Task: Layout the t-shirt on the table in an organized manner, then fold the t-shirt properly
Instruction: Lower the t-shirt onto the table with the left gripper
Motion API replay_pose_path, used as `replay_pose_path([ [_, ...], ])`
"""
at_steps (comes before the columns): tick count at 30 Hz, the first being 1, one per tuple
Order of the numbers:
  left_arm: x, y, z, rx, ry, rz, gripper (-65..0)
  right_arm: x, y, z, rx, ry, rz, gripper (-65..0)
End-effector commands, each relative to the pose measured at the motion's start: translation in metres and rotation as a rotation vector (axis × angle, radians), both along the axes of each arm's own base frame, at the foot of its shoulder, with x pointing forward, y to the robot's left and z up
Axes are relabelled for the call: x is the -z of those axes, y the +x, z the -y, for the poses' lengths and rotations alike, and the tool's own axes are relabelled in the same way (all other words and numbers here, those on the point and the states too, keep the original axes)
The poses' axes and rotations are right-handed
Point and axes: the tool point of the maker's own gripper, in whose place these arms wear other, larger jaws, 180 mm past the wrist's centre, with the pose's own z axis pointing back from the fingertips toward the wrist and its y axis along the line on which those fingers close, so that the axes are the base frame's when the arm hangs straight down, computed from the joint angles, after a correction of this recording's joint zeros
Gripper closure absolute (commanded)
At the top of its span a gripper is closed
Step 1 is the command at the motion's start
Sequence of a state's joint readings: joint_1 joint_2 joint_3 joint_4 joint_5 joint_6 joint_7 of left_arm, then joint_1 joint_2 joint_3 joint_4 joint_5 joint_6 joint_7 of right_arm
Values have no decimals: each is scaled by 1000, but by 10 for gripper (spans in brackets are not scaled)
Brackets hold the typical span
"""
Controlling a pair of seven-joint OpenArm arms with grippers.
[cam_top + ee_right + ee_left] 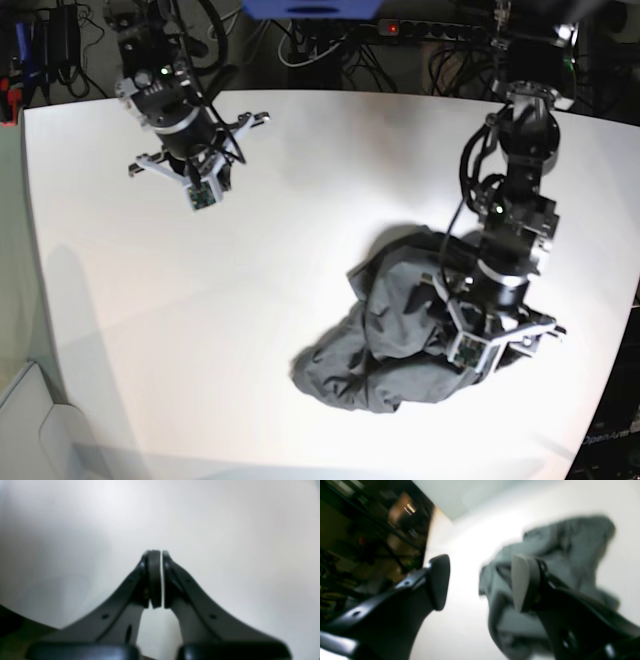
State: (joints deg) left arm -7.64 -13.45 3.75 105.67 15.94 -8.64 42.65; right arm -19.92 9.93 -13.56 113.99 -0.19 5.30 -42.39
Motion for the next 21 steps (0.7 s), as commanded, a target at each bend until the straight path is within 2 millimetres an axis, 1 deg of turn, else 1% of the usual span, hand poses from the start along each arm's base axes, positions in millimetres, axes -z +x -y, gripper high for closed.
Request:
replay_pose_path([
  [1, -4, 4, -4, -8, 3, 26, -381, -10, 5, -1, -6, 7, 39, -14],
  [4, 43, 1, -14, -46, -5, -116, -381, -10, 5, -1, -7, 7, 39, -52],
  [7, 78, -4, -16, -67, -66, -235, -381, -9, 3, -8, -28, 14, 36, -82],
  [10, 99, -7, -24, -116, -199, -296, -391, -9, 1, -15, -48, 19, 33, -89],
  [14, 121, -11, -35, -186, -348, -350, -489, -7, -2, -17, -54, 22, 24, -88],
  [15, 126, -12, -36, -195, -366, -363, -502, -7, -2, -17, -54, 22, 24, -86],
  [18, 146, -18, -39, -215, -378, -415, -502, -6, -3, -17, -54, 20, 22, -85],
  [21, 156, -11, -40, -220, -390, -416, -502, -6, -3, -17, -55, 19, 22, -85],
])
